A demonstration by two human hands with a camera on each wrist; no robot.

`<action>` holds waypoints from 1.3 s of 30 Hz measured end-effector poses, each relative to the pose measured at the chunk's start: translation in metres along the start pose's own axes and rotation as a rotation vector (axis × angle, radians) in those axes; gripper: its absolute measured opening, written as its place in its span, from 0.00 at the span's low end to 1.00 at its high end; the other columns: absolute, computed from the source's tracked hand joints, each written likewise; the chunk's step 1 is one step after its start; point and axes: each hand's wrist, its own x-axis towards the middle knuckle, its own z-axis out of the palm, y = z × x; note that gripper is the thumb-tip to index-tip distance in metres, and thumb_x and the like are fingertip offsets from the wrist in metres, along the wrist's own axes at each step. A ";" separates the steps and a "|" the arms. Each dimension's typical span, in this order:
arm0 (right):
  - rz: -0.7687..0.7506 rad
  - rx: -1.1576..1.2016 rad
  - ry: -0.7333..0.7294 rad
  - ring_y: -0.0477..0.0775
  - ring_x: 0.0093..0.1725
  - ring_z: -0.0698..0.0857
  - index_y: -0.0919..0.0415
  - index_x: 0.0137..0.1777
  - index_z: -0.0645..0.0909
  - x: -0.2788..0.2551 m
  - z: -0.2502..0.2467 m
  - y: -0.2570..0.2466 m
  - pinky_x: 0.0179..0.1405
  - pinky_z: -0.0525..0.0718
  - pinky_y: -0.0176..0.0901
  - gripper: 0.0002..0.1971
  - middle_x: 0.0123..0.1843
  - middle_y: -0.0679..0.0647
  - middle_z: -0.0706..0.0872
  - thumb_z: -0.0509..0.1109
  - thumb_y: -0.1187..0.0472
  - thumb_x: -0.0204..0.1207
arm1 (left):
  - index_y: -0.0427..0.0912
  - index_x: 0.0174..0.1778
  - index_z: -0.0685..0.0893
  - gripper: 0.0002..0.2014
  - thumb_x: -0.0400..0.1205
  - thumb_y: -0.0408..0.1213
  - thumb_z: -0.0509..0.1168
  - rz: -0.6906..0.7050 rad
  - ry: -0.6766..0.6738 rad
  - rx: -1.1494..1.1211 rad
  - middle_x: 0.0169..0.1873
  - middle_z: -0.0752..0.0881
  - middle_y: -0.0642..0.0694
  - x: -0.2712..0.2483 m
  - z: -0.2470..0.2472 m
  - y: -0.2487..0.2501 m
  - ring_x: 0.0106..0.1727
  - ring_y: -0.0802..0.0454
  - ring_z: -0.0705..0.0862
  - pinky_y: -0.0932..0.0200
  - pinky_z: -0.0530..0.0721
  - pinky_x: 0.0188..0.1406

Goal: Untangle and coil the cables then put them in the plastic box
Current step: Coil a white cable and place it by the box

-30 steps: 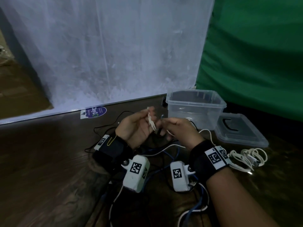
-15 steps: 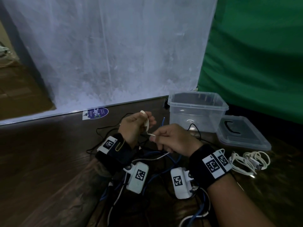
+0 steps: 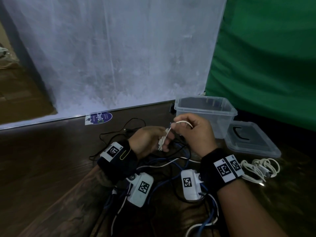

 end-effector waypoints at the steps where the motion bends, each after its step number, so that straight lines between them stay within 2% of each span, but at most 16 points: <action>1: -0.001 0.009 0.007 0.42 0.36 0.86 0.56 0.41 0.88 0.001 -0.003 0.002 0.40 0.83 0.33 0.07 0.35 0.46 0.90 0.81 0.68 0.70 | 0.29 0.45 0.82 0.13 0.74 0.35 0.59 -0.022 -0.056 -0.025 0.30 0.78 0.39 -0.002 0.000 0.001 0.29 0.48 0.78 0.53 0.81 0.36; 4: 0.068 0.030 -0.024 0.43 0.37 0.84 0.54 0.43 0.88 0.003 -0.005 0.009 0.38 0.82 0.34 0.05 0.39 0.48 0.90 0.76 0.66 0.76 | 0.32 0.48 0.81 0.10 0.79 0.34 0.58 -0.040 -0.194 -0.198 0.32 0.79 0.41 -0.007 0.005 0.003 0.32 0.50 0.80 0.53 0.84 0.40; 7: 0.233 0.052 -0.156 0.45 0.25 0.77 0.54 0.45 0.87 -0.002 0.003 0.011 0.22 0.74 0.37 0.09 0.31 0.49 0.86 0.67 0.64 0.83 | 0.33 0.51 0.82 0.10 0.82 0.31 0.56 0.046 -0.205 -0.432 0.36 0.83 0.45 -0.009 0.007 0.008 0.35 0.53 0.84 0.53 0.87 0.46; 9: 0.300 0.022 -0.258 0.44 0.21 0.73 0.54 0.44 0.85 -0.006 0.011 0.005 0.18 0.72 0.35 0.12 0.26 0.48 0.84 0.63 0.66 0.85 | 0.32 0.50 0.84 0.10 0.82 0.30 0.57 0.112 -0.079 -0.558 0.36 0.86 0.44 -0.007 0.006 0.011 0.35 0.52 0.87 0.52 0.88 0.48; 12: 0.336 -0.069 -0.426 0.48 0.22 0.76 0.63 0.46 0.82 -0.013 0.016 -0.007 0.19 0.76 0.39 0.10 0.35 0.59 0.88 0.60 0.68 0.85 | 0.31 0.52 0.83 0.11 0.82 0.30 0.57 0.192 0.101 -0.611 0.36 0.89 0.43 -0.002 0.000 0.010 0.38 0.51 0.90 0.53 0.89 0.49; 14: 0.311 -0.175 -0.560 0.48 0.23 0.78 0.61 0.52 0.84 -0.017 0.014 -0.011 0.20 0.79 0.40 0.09 0.40 0.63 0.90 0.61 0.67 0.85 | 0.32 0.53 0.82 0.11 0.84 0.29 0.55 0.227 0.186 -0.612 0.38 0.90 0.42 0.003 -0.006 0.008 0.41 0.50 0.90 0.52 0.88 0.51; 17: 0.217 -0.332 -0.730 0.43 0.23 0.78 0.61 0.61 0.87 -0.019 0.016 -0.015 0.22 0.78 0.34 0.13 0.36 0.57 0.88 0.61 0.66 0.86 | 0.33 0.53 0.81 0.11 0.86 0.27 0.53 0.274 0.333 -0.578 0.36 0.91 0.44 0.009 -0.020 0.009 0.40 0.51 0.91 0.54 0.89 0.47; 20: 0.108 -0.310 -0.655 0.38 0.23 0.76 0.62 0.54 0.90 -0.017 0.019 -0.018 0.28 0.72 0.29 0.11 0.26 0.46 0.83 0.64 0.64 0.85 | 0.32 0.51 0.82 0.10 0.85 0.27 0.55 0.304 0.407 -0.453 0.36 0.91 0.42 0.013 -0.028 0.005 0.39 0.49 0.91 0.56 0.90 0.43; 22: 0.091 -0.251 -0.607 0.37 0.26 0.78 0.60 0.48 0.91 -0.018 0.017 -0.023 0.31 0.73 0.28 0.08 0.25 0.42 0.83 0.69 0.62 0.82 | 0.32 0.50 0.85 0.09 0.85 0.28 0.59 0.292 0.433 -0.281 0.37 0.91 0.40 0.015 -0.030 -0.002 0.40 0.47 0.90 0.55 0.88 0.43; 25: -0.030 -0.277 -0.484 0.37 0.36 0.86 0.53 0.39 0.90 -0.015 0.012 -0.025 0.41 0.79 0.29 0.07 0.33 0.40 0.90 0.75 0.62 0.78 | 0.30 0.51 0.86 0.10 0.85 0.31 0.61 0.224 0.337 -0.008 0.41 0.88 0.35 0.012 -0.026 -0.010 0.43 0.42 0.86 0.53 0.84 0.45; 27: -0.056 -0.217 -0.387 0.41 0.36 0.88 0.56 0.36 0.88 -0.011 0.009 -0.023 0.44 0.82 0.34 0.10 0.34 0.43 0.91 0.74 0.64 0.78 | 0.25 0.51 0.85 0.11 0.85 0.30 0.60 0.181 0.235 -0.016 0.44 0.85 0.29 0.010 -0.017 -0.011 0.45 0.39 0.82 0.49 0.82 0.49; 29: -0.065 -0.124 -0.294 0.49 0.32 0.89 0.65 0.36 0.86 -0.009 0.008 -0.022 0.41 0.86 0.42 0.10 0.32 0.52 0.91 0.73 0.65 0.80 | 0.28 0.47 0.84 0.10 0.82 0.32 0.61 0.123 0.135 -0.053 0.42 0.82 0.32 0.008 -0.007 -0.008 0.42 0.41 0.80 0.49 0.82 0.46; 32: 0.005 0.028 -0.201 0.44 0.21 0.83 0.75 0.40 0.82 -0.008 0.005 -0.023 0.24 0.79 0.32 0.10 0.24 0.55 0.84 0.71 0.69 0.81 | 0.29 0.46 0.82 0.13 0.78 0.37 0.61 0.070 -0.037 -0.044 0.36 0.81 0.38 0.002 0.002 -0.002 0.35 0.47 0.78 0.51 0.78 0.41; 35: -0.005 0.044 -0.173 0.50 0.23 0.84 0.70 0.41 0.83 -0.006 0.004 -0.016 0.25 0.76 0.32 0.08 0.26 0.57 0.84 0.73 0.66 0.80 | 0.29 0.45 0.79 0.12 0.79 0.38 0.60 0.041 -0.134 -0.034 0.29 0.76 0.41 -0.003 0.003 0.003 0.29 0.49 0.73 0.54 0.75 0.35; 37: 0.030 0.025 -0.132 0.43 0.23 0.77 0.65 0.42 0.83 -0.003 0.004 -0.009 0.24 0.73 0.30 0.06 0.27 0.55 0.81 0.73 0.64 0.79 | 0.34 0.42 0.78 0.11 0.81 0.39 0.59 0.014 -0.193 -0.090 0.28 0.73 0.44 -0.005 0.001 0.005 0.28 0.51 0.70 0.57 0.75 0.33; 39: 0.115 0.038 -0.163 0.40 0.22 0.73 0.60 0.43 0.84 -0.002 0.003 -0.002 0.20 0.71 0.32 0.06 0.26 0.48 0.80 0.70 0.63 0.82 | 0.37 0.41 0.79 0.11 0.82 0.39 0.57 0.018 -0.226 -0.263 0.29 0.72 0.47 -0.004 -0.001 0.006 0.28 0.53 0.70 0.58 0.76 0.33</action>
